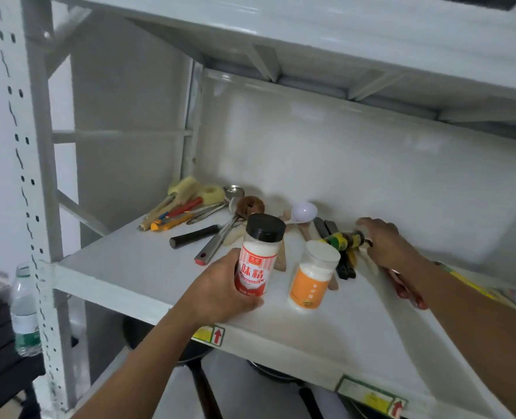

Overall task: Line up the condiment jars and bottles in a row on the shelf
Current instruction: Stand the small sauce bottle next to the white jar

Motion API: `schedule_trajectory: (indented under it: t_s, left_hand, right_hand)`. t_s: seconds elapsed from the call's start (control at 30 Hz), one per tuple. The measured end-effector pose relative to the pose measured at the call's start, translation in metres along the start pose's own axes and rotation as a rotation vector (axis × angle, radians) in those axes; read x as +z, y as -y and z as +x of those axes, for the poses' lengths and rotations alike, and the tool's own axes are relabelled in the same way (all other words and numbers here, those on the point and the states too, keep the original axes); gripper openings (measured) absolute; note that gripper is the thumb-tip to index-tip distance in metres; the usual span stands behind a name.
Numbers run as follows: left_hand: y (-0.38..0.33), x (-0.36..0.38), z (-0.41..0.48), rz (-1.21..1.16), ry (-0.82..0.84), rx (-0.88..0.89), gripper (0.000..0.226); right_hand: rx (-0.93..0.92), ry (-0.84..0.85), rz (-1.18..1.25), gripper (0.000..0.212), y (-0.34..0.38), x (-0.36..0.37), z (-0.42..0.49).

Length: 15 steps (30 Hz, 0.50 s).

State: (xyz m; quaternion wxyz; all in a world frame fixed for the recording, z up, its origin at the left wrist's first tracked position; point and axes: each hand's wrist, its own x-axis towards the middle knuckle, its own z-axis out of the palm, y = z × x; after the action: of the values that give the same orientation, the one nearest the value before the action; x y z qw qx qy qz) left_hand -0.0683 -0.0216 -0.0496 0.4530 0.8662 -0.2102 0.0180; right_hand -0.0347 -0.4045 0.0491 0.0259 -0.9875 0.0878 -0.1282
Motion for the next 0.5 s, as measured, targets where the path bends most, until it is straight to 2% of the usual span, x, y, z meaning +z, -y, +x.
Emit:
schedule_trajectory:
  t_s: [0.13,0.17,0.27,0.33,0.4,0.5]
  left_hand:
    - [0.004,0.001,0.005,0.007,-0.016,0.022,0.075]
    - [0.006,0.002,0.006,0.009,-0.014,0.022,0.075]
    - [0.009,0.003,0.008,0.027,-0.009,0.031,0.076]
    - [0.010,0.004,0.008,0.028,-0.011,0.031,0.077]
    - [0.010,0.005,0.009,0.029,-0.009,0.029,0.078]
    - [0.011,0.004,0.010,0.026,-0.006,0.036,0.078]
  right_hand:
    - [-0.080,0.092,-0.153,0.081,-0.001,0.003,0.037]
    - [-0.118,0.114,-0.170,0.076,0.003,0.003,0.044]
    - [-0.281,0.195,-0.297,0.034,0.013,0.012,0.061]
    - [-0.341,0.257,-0.420,0.016,0.016,0.021,0.068]
    - [-0.346,0.308,-0.488,0.008,0.019,0.027,0.071]
    - [-0.297,0.175,-0.450,0.013,0.016,0.032,0.076]
